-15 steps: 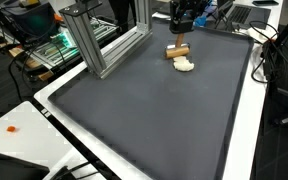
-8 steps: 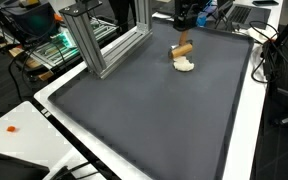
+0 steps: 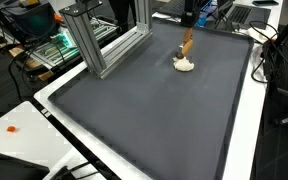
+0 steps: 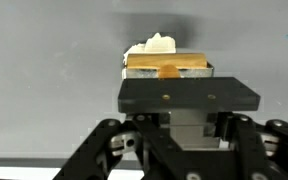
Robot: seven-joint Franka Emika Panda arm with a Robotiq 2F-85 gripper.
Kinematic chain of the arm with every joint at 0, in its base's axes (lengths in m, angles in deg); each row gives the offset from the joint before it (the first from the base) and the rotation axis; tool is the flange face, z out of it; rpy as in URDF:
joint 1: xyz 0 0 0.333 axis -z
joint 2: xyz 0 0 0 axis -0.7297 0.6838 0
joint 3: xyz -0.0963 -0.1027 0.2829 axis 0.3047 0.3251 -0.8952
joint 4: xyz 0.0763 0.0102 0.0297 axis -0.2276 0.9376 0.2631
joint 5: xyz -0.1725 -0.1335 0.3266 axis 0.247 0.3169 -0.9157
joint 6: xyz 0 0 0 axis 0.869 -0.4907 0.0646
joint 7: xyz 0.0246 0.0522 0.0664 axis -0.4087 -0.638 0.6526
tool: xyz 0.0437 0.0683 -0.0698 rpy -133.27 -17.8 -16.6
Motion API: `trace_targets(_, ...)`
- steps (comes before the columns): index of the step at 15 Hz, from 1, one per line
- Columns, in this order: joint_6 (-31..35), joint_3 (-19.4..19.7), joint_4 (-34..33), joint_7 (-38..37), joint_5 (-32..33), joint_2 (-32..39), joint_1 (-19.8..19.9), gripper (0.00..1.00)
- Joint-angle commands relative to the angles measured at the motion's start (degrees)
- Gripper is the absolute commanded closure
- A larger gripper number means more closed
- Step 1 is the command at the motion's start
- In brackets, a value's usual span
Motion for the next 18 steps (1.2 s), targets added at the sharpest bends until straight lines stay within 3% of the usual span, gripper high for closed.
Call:
trace_targets(1,0.2,-0.9,-0.2,11.7,0.6,-0.3,1.3,0.66)
trace_targets(9,2.6,-1.7,1.2,29.8,0.4,-0.6,2.2,0.66)
trace_targets(11,2.0,-1.7,1.5,32.0,0.9,-0.7,2.3,0.66)
trace_targets(12,1.5,-1.7,0.1,29.4,0.3,0.2,1.9,0.66)
trace_targets(13,1.5,-1.7,0.2,29.7,0.3,0.3,2.0,0.41)
trace_targets(17,1.5,-1.8,0.0,29.7,0.3,0.7,1.9,0.41)
trace_targets(18,2.7,-2.2,1.2,32.7,-1.0,0.7,2.5,0.66)
